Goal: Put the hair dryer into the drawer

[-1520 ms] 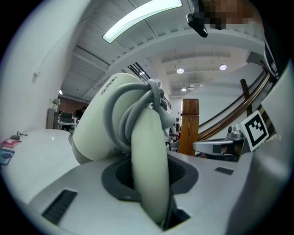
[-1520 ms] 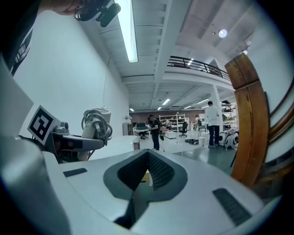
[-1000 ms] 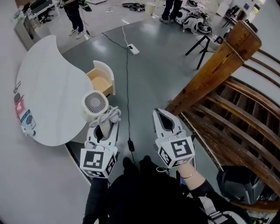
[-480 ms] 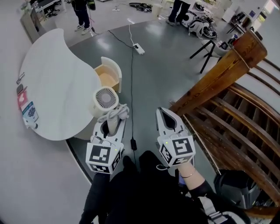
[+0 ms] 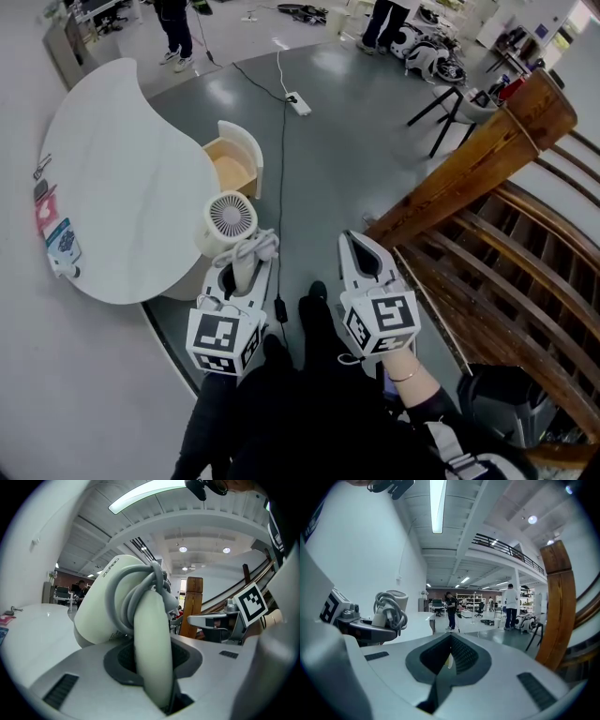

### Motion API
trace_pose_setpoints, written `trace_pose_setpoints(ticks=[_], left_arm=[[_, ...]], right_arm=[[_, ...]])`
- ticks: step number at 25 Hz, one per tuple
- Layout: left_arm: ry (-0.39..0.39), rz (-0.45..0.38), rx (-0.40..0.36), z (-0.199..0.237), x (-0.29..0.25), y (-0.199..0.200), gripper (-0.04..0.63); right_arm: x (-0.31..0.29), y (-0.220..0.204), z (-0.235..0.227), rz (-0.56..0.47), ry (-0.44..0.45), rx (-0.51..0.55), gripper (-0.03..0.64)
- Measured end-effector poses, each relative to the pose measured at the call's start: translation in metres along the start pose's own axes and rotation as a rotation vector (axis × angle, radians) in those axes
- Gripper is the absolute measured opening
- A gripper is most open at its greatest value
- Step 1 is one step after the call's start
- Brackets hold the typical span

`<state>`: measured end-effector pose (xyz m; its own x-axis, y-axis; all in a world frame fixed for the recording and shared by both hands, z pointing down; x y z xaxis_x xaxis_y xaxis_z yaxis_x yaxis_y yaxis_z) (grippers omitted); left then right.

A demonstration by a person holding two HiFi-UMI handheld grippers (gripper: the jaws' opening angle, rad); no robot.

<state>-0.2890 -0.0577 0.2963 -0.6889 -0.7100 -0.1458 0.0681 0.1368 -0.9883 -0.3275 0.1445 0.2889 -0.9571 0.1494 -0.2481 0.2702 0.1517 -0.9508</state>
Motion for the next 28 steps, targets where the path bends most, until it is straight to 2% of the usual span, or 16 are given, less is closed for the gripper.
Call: trace_pose_setpoints(ticks=[13, 19, 28], left_arm=[[0.060, 0.020, 0.030, 0.020, -0.054, 0.002, 0.114], [0.106, 0.045, 0.061, 0.036, -0.094, -0.001, 0.114], [0.195, 0.090, 0.065, 0.058, -0.158, 0.003, 0.114]], right_arm=[[-0.055, 0.018, -0.035, 0.009, 0.049, 0.023, 0.002], [-0.095, 0.027, -0.067, 0.031, 0.067, 0.019, 0.002], [-0.156, 0.053, -0.116, 0.065, 0.113, 0.023, 0.002]])
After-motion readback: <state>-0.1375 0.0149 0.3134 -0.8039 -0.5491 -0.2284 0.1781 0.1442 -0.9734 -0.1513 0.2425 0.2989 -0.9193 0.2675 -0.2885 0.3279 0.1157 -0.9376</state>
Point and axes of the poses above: the fingertips, and each gripper's own axes: x backward along the fingers, z to its left, y out of its top, the point moved 7 cm from there along x, backward along the fingers, and after that the axes turned 13 degrees about -x, right-handed, at the moved point
